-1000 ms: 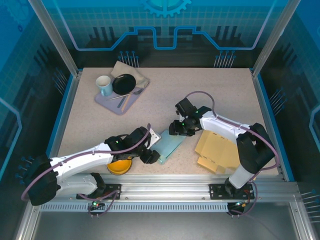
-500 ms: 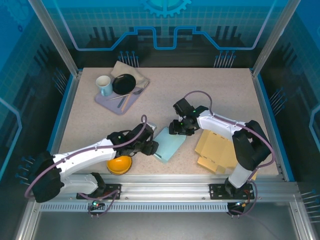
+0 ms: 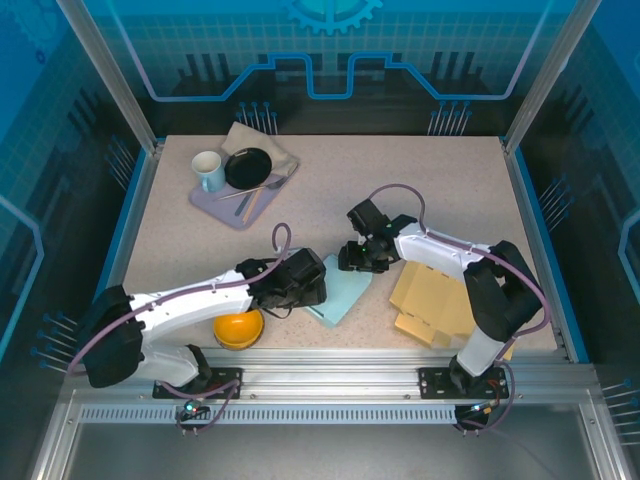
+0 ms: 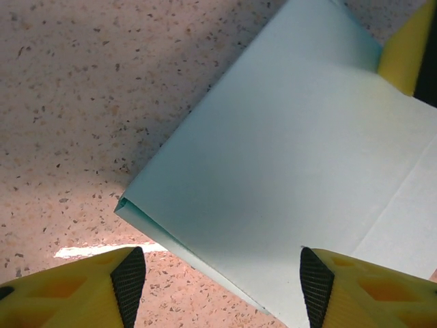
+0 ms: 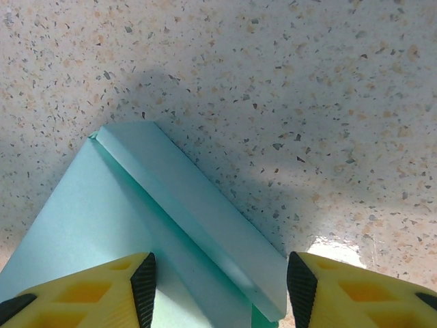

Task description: Fold the paper box

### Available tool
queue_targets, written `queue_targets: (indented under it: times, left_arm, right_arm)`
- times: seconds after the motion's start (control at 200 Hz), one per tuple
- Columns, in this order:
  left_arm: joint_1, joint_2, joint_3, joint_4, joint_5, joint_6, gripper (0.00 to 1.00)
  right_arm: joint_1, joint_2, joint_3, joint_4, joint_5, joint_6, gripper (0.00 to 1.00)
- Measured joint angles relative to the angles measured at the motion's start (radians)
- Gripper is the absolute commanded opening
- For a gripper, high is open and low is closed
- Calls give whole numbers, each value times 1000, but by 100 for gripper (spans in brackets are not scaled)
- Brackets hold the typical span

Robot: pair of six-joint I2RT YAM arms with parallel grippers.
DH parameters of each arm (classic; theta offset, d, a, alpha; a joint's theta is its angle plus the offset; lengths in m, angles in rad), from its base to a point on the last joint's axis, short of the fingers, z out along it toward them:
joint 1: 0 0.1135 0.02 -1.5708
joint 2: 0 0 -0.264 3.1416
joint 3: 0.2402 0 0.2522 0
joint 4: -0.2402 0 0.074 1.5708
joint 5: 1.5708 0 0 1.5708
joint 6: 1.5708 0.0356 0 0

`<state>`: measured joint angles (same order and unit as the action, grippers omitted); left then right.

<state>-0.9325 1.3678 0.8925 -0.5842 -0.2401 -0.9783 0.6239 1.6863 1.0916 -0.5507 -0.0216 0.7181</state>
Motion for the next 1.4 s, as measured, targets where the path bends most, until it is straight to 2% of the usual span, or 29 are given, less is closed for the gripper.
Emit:
queue_targets:
  times: [0.145, 0.405, 0.605, 0.96, 1.155, 1.401]
  left_arm:
    - [0, 13, -33, 8, 17, -76, 66]
    - [6, 79, -112, 120, 53, -181, 65]
    - [89, 142, -78, 179, 109, -192, 63]
    - [285, 351, 136, 224, 96, 18, 61]
    - [330, 423, 219, 238, 97, 135, 60]
    - [344, 484, 306, 220, 98, 220, 60]
  right_arm:
    - [0, 0, -14, 18, 3, 0, 56]
    - [0, 5, -45, 44, 19, 4, 56]
    - [-10, 5, -47, 67, 77, 8, 57]
    - [-116, -24, -44, 2, 93, -48, 58]
    - [-110, -32, 15, -69, 87, -103, 57]
    - [-94, 20, 34, -44, 51, -101, 56]
